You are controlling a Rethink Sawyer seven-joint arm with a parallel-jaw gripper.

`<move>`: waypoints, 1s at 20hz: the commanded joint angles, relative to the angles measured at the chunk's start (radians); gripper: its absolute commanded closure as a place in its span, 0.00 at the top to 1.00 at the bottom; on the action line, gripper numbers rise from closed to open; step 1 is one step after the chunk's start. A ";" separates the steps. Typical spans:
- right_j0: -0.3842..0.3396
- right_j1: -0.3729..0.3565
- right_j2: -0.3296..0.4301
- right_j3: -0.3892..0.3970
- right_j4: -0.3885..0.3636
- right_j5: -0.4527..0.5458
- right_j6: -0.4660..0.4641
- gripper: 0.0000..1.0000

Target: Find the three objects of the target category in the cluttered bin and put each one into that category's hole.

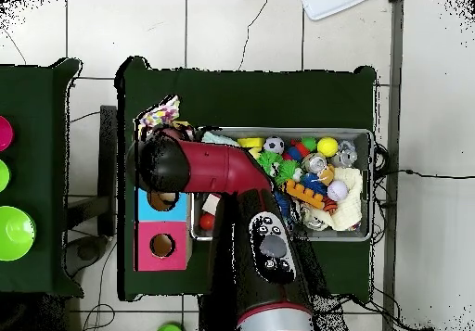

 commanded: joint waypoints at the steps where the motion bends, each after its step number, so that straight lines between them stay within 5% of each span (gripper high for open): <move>1: 0.011 0.081 -0.021 -0.029 -0.054 -0.048 0.125 0.00; 10: 0.026 0.098 -0.039 -0.010 -0.044 -0.080 0.141 0.00; 20: 0.040 0.083 -0.057 -0.024 -0.005 0.028 0.146 0.00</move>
